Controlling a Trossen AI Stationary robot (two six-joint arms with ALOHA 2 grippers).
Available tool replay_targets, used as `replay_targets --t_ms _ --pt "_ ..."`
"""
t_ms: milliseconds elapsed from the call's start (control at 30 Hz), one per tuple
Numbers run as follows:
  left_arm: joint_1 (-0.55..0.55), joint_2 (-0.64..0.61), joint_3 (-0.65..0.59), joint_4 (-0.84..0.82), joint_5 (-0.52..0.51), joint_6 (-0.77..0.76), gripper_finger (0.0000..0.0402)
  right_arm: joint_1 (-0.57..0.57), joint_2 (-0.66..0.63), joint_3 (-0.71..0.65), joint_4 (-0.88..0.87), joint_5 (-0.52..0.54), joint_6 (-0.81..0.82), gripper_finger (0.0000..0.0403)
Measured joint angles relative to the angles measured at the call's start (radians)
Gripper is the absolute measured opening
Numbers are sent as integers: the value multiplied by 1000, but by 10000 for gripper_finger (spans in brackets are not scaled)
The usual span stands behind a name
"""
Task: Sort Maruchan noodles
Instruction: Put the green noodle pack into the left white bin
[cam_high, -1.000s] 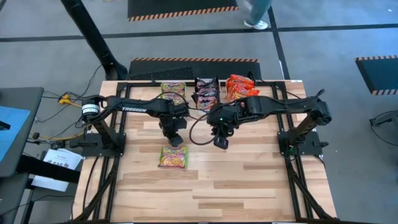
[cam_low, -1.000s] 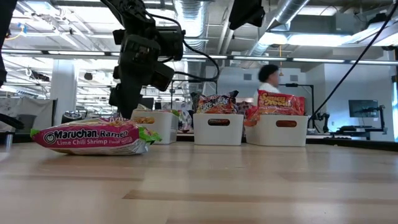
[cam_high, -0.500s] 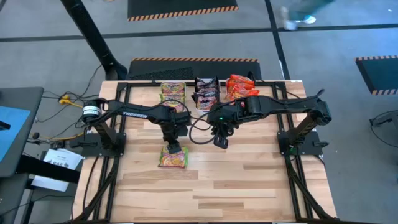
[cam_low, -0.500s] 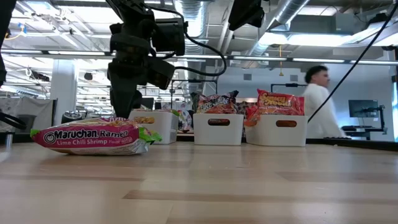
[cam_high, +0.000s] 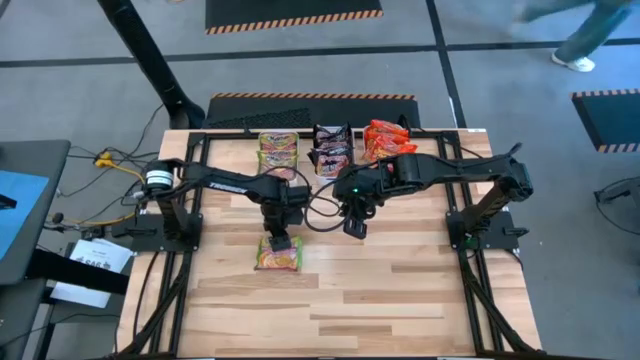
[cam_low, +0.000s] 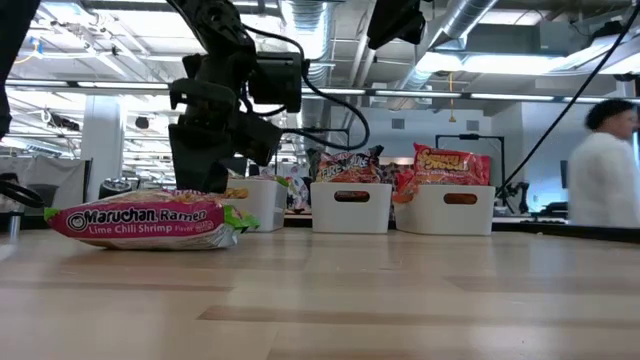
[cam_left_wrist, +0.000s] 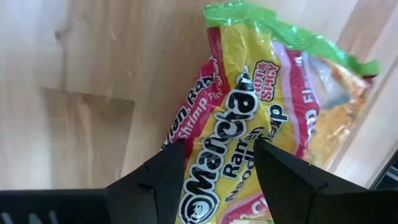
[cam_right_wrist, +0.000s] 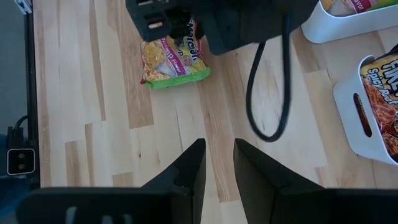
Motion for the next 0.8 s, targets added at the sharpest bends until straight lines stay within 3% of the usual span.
replay_targets --t_ms 267,400,600,800 --pt "-21 47 -1 5 -2 -23 167 -10 0 0 7 0 0 109" --pt "-39 53 -2 20 17 -19 118 -11 0 0 8 0 0 109" --pt "-43 55 -3 42 58 -35 16 -14 0 0 17 19 0 109" --pt "-43 52 -4 46 81 -43 1 -14 0 0 23 21 0 109"
